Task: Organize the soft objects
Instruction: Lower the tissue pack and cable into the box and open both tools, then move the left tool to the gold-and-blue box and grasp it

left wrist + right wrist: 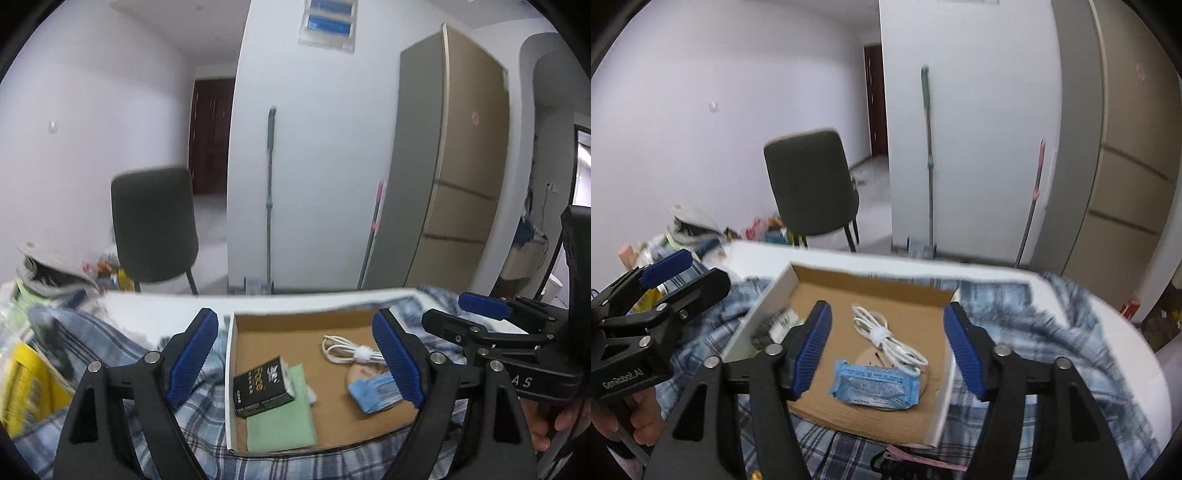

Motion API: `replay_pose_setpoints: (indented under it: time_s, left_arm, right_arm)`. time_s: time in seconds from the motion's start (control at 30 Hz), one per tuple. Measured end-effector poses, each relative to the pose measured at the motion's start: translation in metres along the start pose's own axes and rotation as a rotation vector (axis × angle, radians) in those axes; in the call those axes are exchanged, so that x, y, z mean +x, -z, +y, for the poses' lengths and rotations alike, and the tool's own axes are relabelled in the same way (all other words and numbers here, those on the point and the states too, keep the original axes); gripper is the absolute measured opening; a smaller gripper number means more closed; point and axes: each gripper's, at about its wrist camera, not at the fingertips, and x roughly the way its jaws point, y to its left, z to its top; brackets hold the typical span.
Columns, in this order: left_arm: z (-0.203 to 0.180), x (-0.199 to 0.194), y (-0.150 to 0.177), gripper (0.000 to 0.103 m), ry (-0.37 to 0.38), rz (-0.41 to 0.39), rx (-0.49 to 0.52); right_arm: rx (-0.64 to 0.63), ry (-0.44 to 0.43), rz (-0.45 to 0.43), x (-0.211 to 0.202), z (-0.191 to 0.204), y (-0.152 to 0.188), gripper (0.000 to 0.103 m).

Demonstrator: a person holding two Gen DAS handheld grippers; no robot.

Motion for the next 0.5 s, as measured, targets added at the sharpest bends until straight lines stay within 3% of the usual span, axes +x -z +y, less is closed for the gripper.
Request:
replay_pose_setpoints:
  time_s: [0.3, 0.5]
  left_arm:
    - [-0.026, -0.096, -0.011, 0.087, 0.037, -0.159, 0.018]
    - [-0.039, -0.132, 0.007, 0.089, 0.055, -0.182, 0.052]
  right_arm:
    - [-0.008, 0.019, -0.196, -0.098, 0.004, -0.002, 0.085]
    - [-0.045, 0.052, -0.269, -0.134, 0.011, 0.022, 0.093]
